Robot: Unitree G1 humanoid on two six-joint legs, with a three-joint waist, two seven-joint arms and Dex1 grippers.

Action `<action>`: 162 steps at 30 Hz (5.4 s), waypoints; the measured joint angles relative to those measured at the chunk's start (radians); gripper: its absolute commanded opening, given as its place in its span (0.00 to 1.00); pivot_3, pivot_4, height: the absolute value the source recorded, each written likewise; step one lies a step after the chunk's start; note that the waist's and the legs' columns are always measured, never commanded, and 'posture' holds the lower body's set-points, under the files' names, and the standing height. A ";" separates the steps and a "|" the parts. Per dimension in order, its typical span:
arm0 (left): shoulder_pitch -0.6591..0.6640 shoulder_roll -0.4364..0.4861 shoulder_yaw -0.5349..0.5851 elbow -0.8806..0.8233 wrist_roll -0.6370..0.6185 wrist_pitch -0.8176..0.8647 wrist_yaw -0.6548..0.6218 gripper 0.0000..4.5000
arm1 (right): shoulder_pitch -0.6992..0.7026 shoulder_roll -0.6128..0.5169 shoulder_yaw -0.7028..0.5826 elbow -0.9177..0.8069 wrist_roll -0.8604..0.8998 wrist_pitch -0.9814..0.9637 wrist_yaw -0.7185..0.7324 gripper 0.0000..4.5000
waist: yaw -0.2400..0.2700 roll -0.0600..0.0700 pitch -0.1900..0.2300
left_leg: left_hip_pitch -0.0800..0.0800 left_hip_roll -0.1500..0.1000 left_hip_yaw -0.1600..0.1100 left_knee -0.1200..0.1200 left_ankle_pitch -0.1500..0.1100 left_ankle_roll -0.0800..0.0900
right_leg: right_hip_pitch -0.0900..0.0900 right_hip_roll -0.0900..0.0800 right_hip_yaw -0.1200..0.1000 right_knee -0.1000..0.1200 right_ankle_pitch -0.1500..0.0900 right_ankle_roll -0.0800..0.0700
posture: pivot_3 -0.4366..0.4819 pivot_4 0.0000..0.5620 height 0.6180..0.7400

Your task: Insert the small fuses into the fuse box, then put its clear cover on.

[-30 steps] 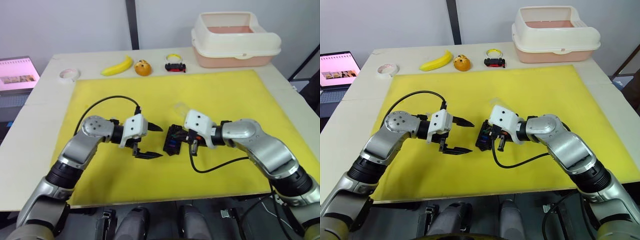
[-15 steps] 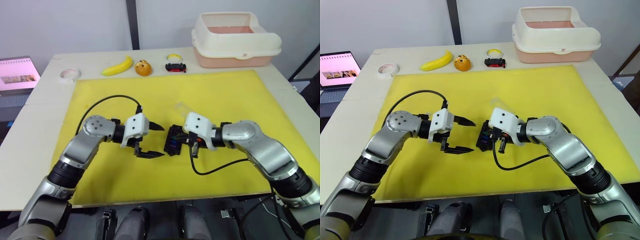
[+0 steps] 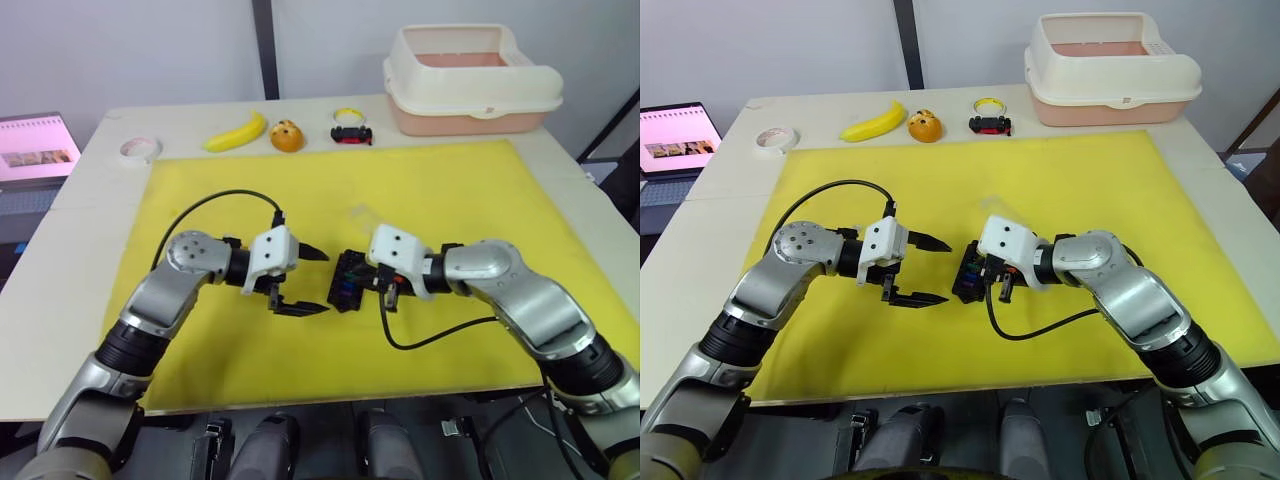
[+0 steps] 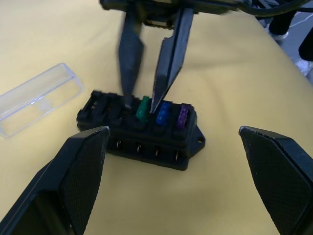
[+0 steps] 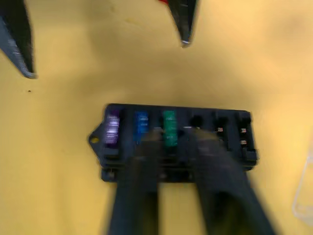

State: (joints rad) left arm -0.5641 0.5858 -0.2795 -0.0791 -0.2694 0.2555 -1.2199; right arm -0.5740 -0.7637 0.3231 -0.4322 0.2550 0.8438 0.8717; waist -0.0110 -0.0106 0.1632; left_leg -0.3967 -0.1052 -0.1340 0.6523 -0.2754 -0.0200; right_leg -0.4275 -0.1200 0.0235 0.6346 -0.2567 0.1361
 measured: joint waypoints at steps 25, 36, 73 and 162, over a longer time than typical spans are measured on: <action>-0.001 -0.018 0.000 0.026 0.011 -0.012 -0.007 1.00 | 0.177 0.173 -0.206 0.053 0.175 -0.078 -0.052 0.01 | -0.001 0.000 0.000 | 0.000 0.000 0.000 0.001 0.000 0.000 | 0.000 0.000 0.000 0.002 0.000 0.000 | 0.48 0.27 1.00; 0.000 -0.019 0.000 0.025 0.017 -0.011 -0.006 1.00 | 0.198 0.155 -0.163 0.077 0.127 -0.118 -0.065 0.01 | 0.000 0.000 -0.001 | 0.001 0.000 0.000 0.001 0.000 0.000 | 0.001 0.000 0.000 0.002 0.000 0.000 | 0.48 0.27 1.00; 0.714 0.242 0.836 -0.138 -0.432 0.562 0.225 1.00 | 0.509 -0.160 -0.761 0.015 0.313 0.001 -0.045 1.00 | 0.004 0.000 -0.001 | 0.005 0.001 0.000 -0.003 -0.003 0.005 | 0.004 -0.001 0.001 0.001 0.000 0.000 | 0.48 0.27 1.00; 0.183 -0.228 0.578 0.301 -1.546 0.807 1.468 1.00 | 0.050 0.135 -0.183 -0.149 0.416 0.124 -0.272 1.00 | 0.053 0.000 -0.003 | 0.005 -0.003 -0.001 0.002 0.001 -0.002 | 0.004 -0.001 0.003 0.005 0.000 0.000 | 0.48 0.27 1.00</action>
State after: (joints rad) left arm -0.3816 0.3582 0.2980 0.2217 -1.8153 1.0623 0.2477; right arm -0.5236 -0.6288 0.1405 -0.5808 0.6705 0.9678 0.5999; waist 0.0421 -0.0103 0.1605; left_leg -0.3914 -0.1079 -0.1346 0.6545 -0.2747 -0.0216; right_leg -0.4236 -0.1215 0.0264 0.6393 -0.2568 0.1357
